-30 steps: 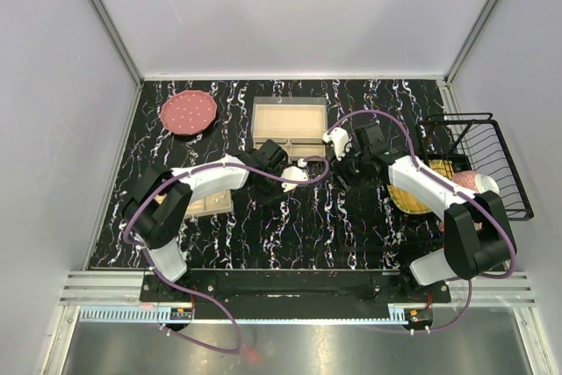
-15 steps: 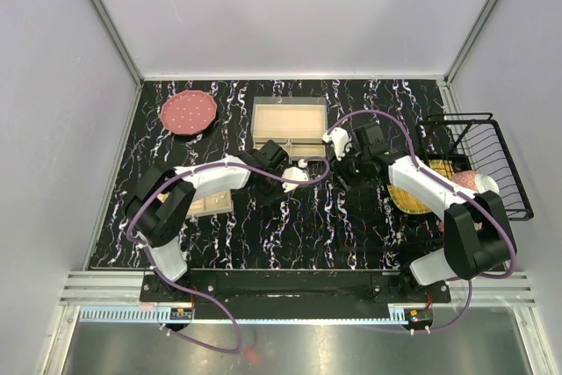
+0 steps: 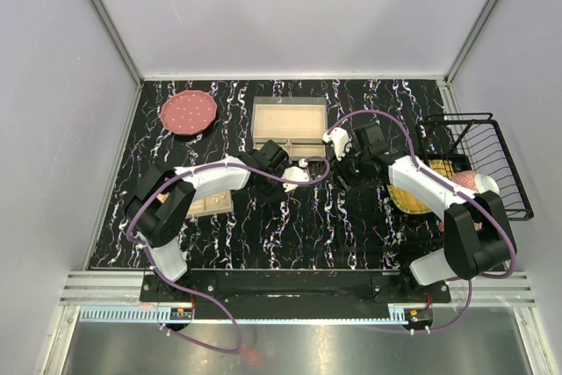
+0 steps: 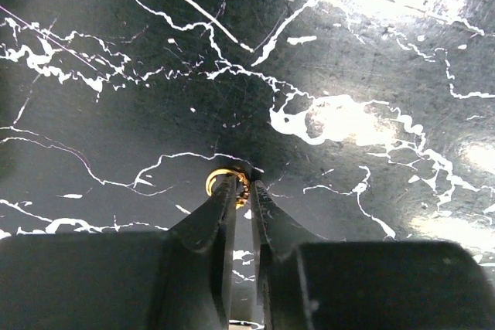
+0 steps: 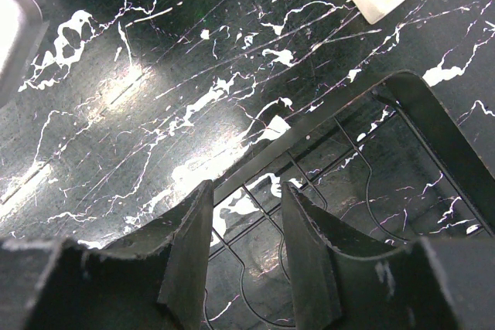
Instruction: Organize the mixed jewelry
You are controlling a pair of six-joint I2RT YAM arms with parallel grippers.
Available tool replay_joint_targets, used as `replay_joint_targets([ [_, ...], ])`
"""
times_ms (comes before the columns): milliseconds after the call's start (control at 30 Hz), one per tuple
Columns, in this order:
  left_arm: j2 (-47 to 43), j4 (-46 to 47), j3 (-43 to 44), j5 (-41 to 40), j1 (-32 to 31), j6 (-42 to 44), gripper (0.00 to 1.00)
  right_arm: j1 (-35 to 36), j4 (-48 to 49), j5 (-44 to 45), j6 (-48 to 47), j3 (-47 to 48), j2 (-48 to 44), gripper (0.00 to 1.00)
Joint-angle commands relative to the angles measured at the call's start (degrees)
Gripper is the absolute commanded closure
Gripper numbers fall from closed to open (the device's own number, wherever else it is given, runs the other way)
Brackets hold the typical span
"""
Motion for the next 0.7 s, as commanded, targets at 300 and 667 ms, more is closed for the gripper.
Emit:
replay_joint_targets([
  [300, -5.1, 1.2, -4.2, 3.9, -0.1, 2.7, 1.00, -2.3, -0.4, 1.8, 0.6, 1.9, -0.9, 0.55],
  [667, -18.9, -15.2, 7.2, 25.8, 0.3, 6.3, 1.00, -3.9, -3.4, -10.8, 3.3, 4.7, -6.6, 0.53],
])
